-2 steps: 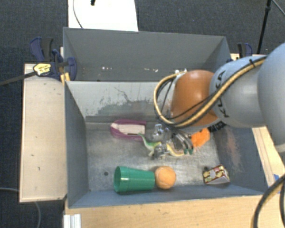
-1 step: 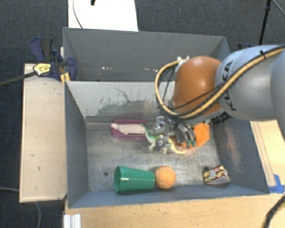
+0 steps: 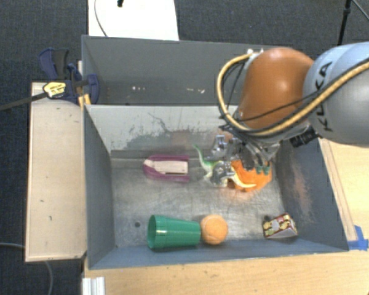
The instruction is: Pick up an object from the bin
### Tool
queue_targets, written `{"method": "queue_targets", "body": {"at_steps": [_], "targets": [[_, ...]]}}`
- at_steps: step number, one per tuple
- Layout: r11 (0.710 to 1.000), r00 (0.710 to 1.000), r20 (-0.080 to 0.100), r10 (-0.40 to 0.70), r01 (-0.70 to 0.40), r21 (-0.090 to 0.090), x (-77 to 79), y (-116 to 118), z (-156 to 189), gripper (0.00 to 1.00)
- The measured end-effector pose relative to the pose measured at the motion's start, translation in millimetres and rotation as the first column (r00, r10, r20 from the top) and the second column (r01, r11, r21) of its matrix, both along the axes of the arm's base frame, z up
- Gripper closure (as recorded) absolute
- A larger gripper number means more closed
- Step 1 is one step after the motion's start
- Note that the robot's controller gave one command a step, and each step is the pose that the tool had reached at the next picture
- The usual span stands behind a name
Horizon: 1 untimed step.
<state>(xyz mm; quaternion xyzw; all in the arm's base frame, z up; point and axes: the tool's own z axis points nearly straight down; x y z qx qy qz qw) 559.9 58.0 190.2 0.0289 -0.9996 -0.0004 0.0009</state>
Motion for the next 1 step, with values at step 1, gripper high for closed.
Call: {"method": "queue_targets", "body": {"at_steps": [1], "targets": [[1.0,1.0,0.0,-0.007,0.007,-0.001,-12.8,32.4,67.6,1.0]]}}
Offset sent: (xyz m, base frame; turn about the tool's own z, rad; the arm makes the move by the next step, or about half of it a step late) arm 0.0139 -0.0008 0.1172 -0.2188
